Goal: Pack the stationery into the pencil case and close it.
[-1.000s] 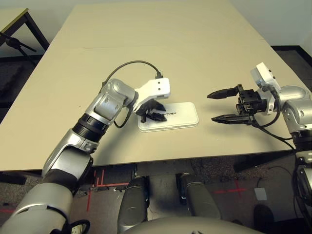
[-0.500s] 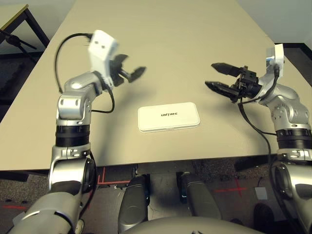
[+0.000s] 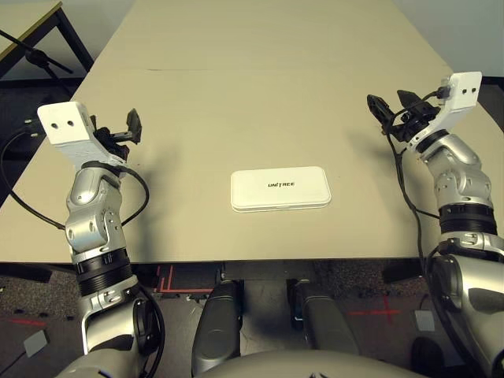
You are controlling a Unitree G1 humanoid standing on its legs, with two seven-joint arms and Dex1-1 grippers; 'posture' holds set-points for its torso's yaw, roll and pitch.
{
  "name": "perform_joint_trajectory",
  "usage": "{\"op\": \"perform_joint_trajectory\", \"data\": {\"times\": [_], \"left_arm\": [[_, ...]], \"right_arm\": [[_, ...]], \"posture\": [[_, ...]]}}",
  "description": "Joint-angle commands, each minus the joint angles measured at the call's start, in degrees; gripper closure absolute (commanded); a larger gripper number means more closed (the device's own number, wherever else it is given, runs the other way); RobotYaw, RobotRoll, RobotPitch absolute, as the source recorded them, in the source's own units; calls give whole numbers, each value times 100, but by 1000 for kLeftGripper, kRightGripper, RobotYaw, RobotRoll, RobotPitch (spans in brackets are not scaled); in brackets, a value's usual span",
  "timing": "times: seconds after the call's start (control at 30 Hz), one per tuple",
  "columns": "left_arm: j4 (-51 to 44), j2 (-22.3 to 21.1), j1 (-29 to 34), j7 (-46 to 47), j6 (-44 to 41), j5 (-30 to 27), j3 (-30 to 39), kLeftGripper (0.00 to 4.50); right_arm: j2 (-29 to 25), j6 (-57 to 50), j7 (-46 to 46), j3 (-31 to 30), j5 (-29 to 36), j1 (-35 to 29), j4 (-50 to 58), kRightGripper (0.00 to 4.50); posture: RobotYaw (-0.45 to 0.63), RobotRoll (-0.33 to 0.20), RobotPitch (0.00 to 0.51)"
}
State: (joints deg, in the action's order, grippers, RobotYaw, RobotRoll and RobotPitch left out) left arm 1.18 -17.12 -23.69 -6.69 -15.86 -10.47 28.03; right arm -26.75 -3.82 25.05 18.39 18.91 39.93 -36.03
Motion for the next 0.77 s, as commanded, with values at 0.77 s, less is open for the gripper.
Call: {"op": "perform_joint_trajectory", "data": {"times": [0.77], "left_arm": [[505, -187, 110, 196, 641, -118, -347, 39]], "right_arm": [[66, 574, -987, 254, -171, -735, 359, 0]], "posture": [[-49, 0, 164]]}}
